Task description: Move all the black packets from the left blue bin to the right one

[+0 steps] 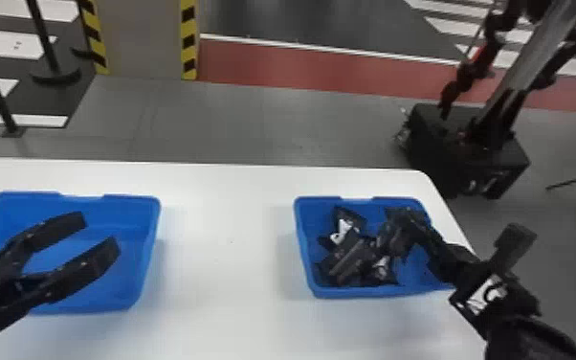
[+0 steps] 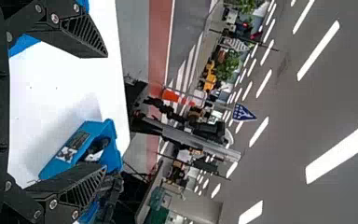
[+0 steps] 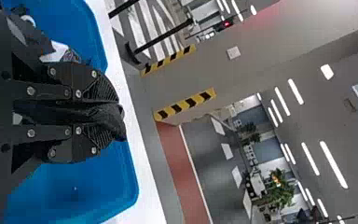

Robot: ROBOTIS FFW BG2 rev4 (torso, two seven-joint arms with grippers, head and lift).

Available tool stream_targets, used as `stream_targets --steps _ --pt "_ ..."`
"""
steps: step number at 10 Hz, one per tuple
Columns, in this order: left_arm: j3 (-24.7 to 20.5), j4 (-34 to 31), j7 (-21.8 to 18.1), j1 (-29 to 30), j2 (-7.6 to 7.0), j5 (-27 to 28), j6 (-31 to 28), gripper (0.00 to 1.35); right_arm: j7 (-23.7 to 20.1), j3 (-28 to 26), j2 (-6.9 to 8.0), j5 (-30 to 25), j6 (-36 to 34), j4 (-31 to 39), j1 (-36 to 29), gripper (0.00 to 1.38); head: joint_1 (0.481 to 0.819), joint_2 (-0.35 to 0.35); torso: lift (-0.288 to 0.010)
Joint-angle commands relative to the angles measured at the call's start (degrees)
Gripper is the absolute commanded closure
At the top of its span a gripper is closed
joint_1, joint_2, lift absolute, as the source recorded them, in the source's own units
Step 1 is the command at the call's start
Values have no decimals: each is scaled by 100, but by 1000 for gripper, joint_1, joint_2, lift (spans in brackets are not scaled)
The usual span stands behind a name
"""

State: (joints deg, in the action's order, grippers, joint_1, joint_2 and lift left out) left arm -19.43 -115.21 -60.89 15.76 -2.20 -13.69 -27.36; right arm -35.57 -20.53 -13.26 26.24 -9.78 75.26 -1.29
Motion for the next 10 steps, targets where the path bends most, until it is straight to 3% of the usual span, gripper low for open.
stream_targets --steps 1,2,4,6,8,9,10 --pt "-17 -17 7 55 9 -55 79 206 -3 -21 -46 -286 -203 201 45 130 695 -223 -110" --pt "-52 -31 15 69 44 -63 346 211 -3 -21 51 -462 -161 778 -166 39 695 -224 -110" --pt "-246 -580 385 562 124 -99 613 220 15 -21 359 -1113 -105 2423 -911 200 695 -202 -110" --pt "-369 -762 534 843 159 -257 669 220 331 -21 649 -1244 78 3815 -1811 226 695 -153 -110" --pt "-413 -959 595 941 194 -257 852 220 437 5 833 -1297 303 4842 -2528 226 695 -119 -110" --pt "-448 -1255 675 1110 235 -257 1176 220 437 93 948 -1420 430 5404 -2950 226 695 -103 -110" --pt "-448 -1859 1009 1588 235 -222 1555 220 437 181 1123 -1605 486 6023 -3541 226 695 -74 -110"
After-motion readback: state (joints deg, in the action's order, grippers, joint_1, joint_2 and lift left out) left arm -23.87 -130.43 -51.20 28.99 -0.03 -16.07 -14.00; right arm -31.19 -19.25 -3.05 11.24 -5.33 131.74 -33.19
